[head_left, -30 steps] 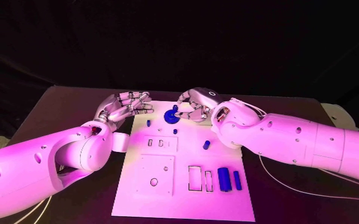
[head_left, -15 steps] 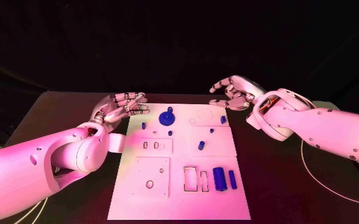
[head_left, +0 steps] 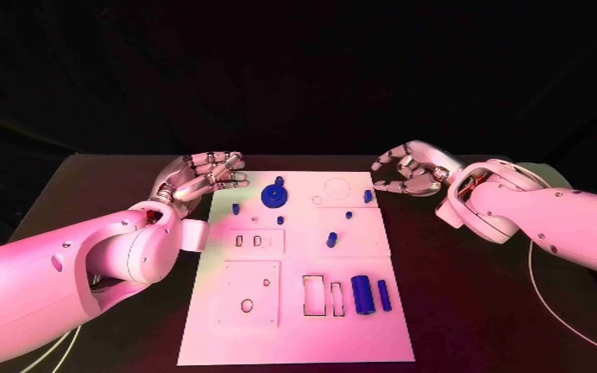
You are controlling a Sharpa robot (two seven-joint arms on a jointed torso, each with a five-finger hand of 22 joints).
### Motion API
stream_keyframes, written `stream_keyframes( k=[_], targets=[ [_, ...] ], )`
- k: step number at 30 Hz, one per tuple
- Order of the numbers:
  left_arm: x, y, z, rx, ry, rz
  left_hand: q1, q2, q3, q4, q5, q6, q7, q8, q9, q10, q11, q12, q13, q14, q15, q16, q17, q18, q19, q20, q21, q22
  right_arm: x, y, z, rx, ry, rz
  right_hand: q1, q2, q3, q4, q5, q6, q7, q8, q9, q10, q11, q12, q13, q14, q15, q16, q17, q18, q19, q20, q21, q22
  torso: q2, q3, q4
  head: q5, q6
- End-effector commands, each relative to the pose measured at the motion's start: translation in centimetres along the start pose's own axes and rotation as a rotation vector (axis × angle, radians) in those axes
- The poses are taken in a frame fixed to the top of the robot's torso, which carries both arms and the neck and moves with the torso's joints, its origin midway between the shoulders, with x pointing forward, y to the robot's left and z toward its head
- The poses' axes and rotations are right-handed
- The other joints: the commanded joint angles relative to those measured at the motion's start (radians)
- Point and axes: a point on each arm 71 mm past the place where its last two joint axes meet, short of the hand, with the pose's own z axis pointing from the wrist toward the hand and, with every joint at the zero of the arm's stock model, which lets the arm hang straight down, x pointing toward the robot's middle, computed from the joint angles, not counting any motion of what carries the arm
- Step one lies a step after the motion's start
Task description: Assemble the parts on the task board
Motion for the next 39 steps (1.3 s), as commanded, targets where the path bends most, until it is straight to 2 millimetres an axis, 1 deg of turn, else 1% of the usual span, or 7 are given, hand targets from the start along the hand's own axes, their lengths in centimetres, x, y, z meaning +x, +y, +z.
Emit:
stream_keyframes(
  k=[1,4,7,13,22,31,39],
  targets=[
    [0.2,-0.1,0.1,0.012,0.018,-0.011,0.001,-0.008,0.007,-0.001,-0.004,-0.003,0.027,-0.004,-0.001,0.003,0.000,-0.006,0.000,-0.004,0.002,-0.005,0.002,0.005,0.004,0.002,-0.004,-0.001,0.6,-0.4,0.1,-0.005,0.038,-0.009,0.008,-0.002,-0.001,-0.006,0.008,-0.008,0.008,-0.008,-0.002,0.073,0.009,-0.002,0.228,0.098,0.005,-0.001,0.227,-0.008,0.069,-0.001,-0.003,0.218,0.001,-0.0006,-0.0002,0.002,-0.003],
    [0.2,-0.1,0.1,0.012,0.018,-0.011,0.001,-0.008,0.007,-0.001,-0.004,-0.003,0.027,-0.004,-0.001,0.003,0.000,-0.006,0.000,-0.004,0.002,-0.005,0.002,0.005,0.004,0.002,-0.004,-0.001,0.9,-0.8,0.1,0.008,0.044,-0.012,0.008,-0.004,0.000,-0.009,0.010,-0.017,0.011,-0.014,-0.005,0.071,0.012,-0.003,0.227,0.098,0.008,0.000,0.228,-0.007,0.069,0.002,-0.004,0.218,0.001,-0.0024,0.0026,0.000,-0.004],
    [0.2,-0.1,0.1,0.012,0.018,-0.011,0.001,-0.008,0.007,-0.001,-0.004,-0.003,0.027,-0.004,-0.001,0.003,0.000,-0.006,0.000,-0.004,0.002,-0.005,0.002,0.005,0.004,0.002,-0.004,-0.001,1.2,-1.0,0.2,0.016,0.053,-0.016,0.008,-0.006,-0.001,-0.010,0.010,-0.021,0.012,-0.017,-0.006,0.070,0.013,-0.004,0.225,0.099,0.009,0.000,0.228,-0.007,0.069,0.003,-0.004,0.218,0.000,-0.0031,0.0021,0.002,-0.006],
    [0.2,-0.1,0.1,0.012,0.018,-0.011,0.001,-0.008,0.007,-0.001,-0.004,-0.003,0.027,-0.004,-0.001,0.003,0.000,-0.006,0.000,-0.004,0.002,-0.005,0.002,0.005,0.004,0.002,-0.004,-0.001,1.6,-1.1,0.3,0.022,0.069,-0.028,0.008,-0.007,-0.002,-0.010,0.010,-0.025,0.014,-0.019,-0.006,0.070,0.014,-0.004,0.226,0.099,0.010,0.000,0.229,-0.008,0.069,0.004,-0.003,0.219,0.001,-0.0028,-0.0018,0.005,-0.007],
    [0.3,-0.1,0.2,0.011,0.020,-0.012,0.001,-0.008,0.007,-0.001,-0.004,-0.003,0.027,-0.004,-0.001,0.003,0.000,-0.006,0.000,-0.004,0.002,-0.005,0.002,0.005,0.004,0.002,-0.004,-0.001,2.6,-1.0,0.5,0.023,0.105,-0.048,0.016,-0.004,0.005,-0.019,0.012,-0.011,0.013,-0.013,-0.003,0.074,0.015,0.000,0.230,0.099,0.012,0.000,0.231,-0.008,0.070,0.006,-0.003,0.220,0.000,-0.0028,0.0021,0.006,-0.008],
    [0.1,0.0,0.2,0.010,0.015,-0.009,0.001,-0.008,0.007,-0.001,-0.004,-0.003,0.027,-0.004,-0.001,0.003,0.000,-0.006,0.000,-0.004,0.002,-0.005,0.002,0.005,0.004,0.002,-0.004,-0.001,3.0,-1.0,0.5,0.023,0.114,-0.052,0.015,-0.005,0.006,-0.020,0.013,-0.003,0.011,-0.010,-0.002,0.078,0.014,0.003,0.234,0.099,0.011,0.000,0.232,-0.009,0.073,0.007,0.001,0.223,0.001,-0.0028,-0.0018,0.009,-0.011],
    [0.0,0.0,0.2,0.009,0.014,-0.009,0.001,-0.008,0.007,-0.001,-0.004,-0.003,0.027,-0.004,-0.001,0.003,0.000,-0.006,0.000,-0.004,0.002,-0.005,0.002,0.005,0.004,0.002,-0.004,-0.001,3.6,-1.0,0.7,0.031,0.113,-0.054,0.013,-0.001,0.009,-0.019,0.014,0.006,0.010,-0.005,0.000,0.081,0.012,0.005,0.237,0.099,0.010,0.001,0.233,-0.009,0.073,0.006,0.002,0.224,0.001,-0.0030,0.0004,0.009,-0.013]
  ],
)
